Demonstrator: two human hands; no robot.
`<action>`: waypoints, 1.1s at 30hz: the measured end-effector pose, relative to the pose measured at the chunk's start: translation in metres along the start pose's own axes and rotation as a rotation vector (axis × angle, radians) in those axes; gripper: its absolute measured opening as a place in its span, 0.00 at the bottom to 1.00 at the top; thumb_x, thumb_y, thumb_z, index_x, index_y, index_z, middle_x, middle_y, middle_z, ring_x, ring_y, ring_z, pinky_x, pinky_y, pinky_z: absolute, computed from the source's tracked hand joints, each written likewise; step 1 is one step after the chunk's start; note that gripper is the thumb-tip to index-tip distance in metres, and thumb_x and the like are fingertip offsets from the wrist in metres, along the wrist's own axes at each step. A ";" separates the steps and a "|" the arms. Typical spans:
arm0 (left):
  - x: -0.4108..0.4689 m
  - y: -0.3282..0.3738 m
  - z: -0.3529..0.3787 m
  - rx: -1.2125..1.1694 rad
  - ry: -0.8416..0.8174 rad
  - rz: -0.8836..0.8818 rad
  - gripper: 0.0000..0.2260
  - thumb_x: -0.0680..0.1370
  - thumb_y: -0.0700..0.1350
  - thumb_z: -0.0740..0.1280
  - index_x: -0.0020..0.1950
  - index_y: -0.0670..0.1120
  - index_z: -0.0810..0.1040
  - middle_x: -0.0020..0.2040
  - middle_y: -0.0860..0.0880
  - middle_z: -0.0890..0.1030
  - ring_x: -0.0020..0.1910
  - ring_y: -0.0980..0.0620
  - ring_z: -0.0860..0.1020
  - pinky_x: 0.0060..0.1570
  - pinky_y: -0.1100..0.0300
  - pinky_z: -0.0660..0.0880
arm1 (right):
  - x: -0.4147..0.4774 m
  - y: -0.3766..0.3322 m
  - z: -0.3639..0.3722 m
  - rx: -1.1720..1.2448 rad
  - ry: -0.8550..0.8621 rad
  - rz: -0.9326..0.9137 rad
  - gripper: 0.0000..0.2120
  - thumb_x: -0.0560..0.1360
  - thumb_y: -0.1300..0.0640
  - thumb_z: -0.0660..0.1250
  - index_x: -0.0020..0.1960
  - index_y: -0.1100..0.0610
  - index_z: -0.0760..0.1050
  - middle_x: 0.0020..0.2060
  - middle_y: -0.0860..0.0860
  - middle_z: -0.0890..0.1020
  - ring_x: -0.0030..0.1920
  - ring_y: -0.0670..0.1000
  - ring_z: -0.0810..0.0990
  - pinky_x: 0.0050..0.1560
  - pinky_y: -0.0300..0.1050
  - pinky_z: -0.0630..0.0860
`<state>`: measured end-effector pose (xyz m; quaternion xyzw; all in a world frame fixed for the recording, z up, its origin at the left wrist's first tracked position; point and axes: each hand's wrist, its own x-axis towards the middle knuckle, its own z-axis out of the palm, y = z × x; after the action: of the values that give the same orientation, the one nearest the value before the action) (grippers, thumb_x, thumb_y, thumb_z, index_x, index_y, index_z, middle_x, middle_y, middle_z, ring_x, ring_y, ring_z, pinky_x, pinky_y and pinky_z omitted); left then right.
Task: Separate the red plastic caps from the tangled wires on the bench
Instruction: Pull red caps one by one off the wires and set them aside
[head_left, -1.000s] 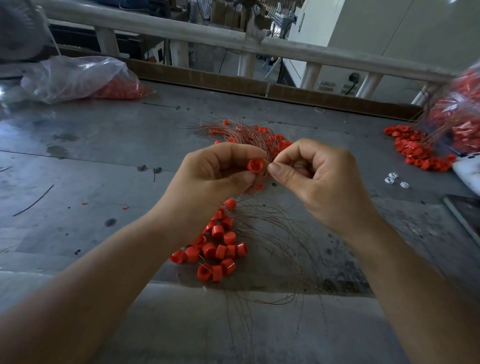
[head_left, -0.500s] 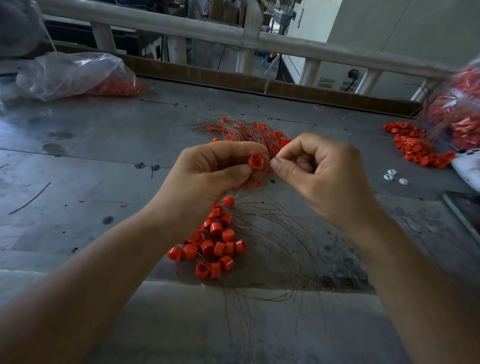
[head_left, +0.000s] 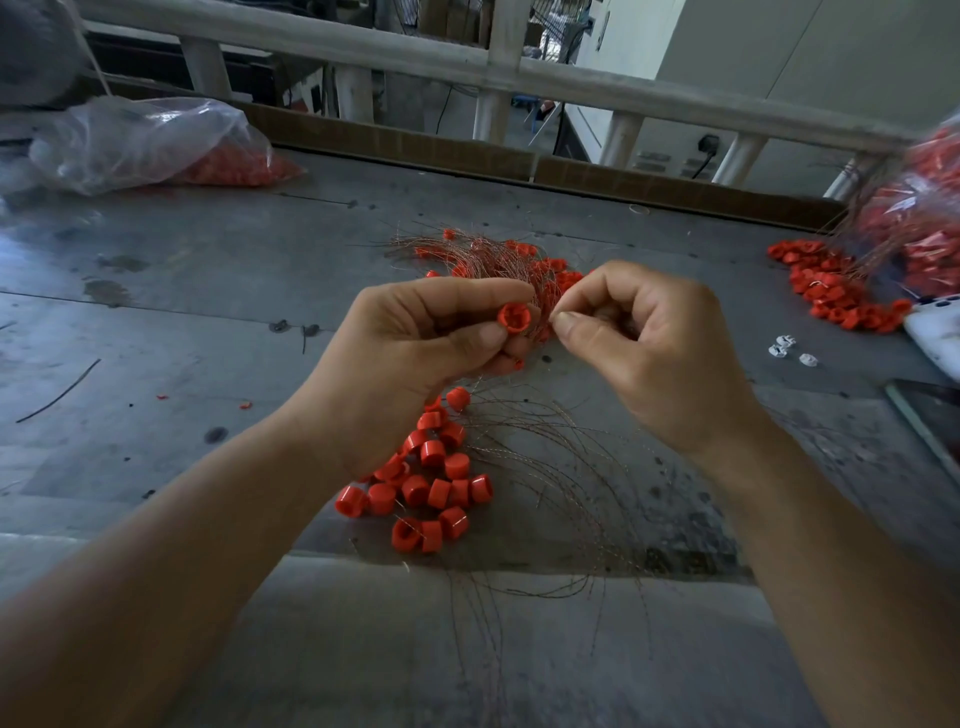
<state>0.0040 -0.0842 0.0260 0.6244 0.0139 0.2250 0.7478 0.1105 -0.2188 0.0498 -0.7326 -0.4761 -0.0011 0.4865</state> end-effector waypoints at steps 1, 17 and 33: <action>0.000 0.000 0.000 -0.003 0.000 -0.001 0.11 0.65 0.37 0.66 0.43 0.46 0.84 0.40 0.48 0.84 0.40 0.54 0.82 0.41 0.67 0.77 | 0.000 0.000 0.000 0.009 -0.005 0.014 0.04 0.68 0.58 0.64 0.35 0.51 0.75 0.25 0.46 0.72 0.26 0.43 0.69 0.27 0.31 0.65; 0.001 0.000 0.003 -0.200 -0.054 -0.083 0.11 0.67 0.34 0.64 0.43 0.42 0.84 0.40 0.44 0.84 0.38 0.53 0.83 0.39 0.65 0.78 | -0.001 0.004 0.009 0.097 -0.192 0.103 0.08 0.72 0.64 0.68 0.38 0.52 0.76 0.26 0.44 0.77 0.25 0.41 0.72 0.24 0.37 0.69; 0.001 0.005 0.003 -0.263 0.059 -0.100 0.11 0.65 0.33 0.64 0.43 0.40 0.82 0.38 0.44 0.84 0.38 0.52 0.83 0.37 0.66 0.78 | 0.023 0.082 -0.004 -0.560 -0.102 0.239 0.19 0.77 0.63 0.61 0.67 0.53 0.69 0.63 0.52 0.72 0.59 0.50 0.71 0.57 0.37 0.63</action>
<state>0.0039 -0.0856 0.0319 0.5127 0.0371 0.2057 0.8327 0.1823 -0.2122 0.0043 -0.8881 -0.3915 -0.0383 0.2379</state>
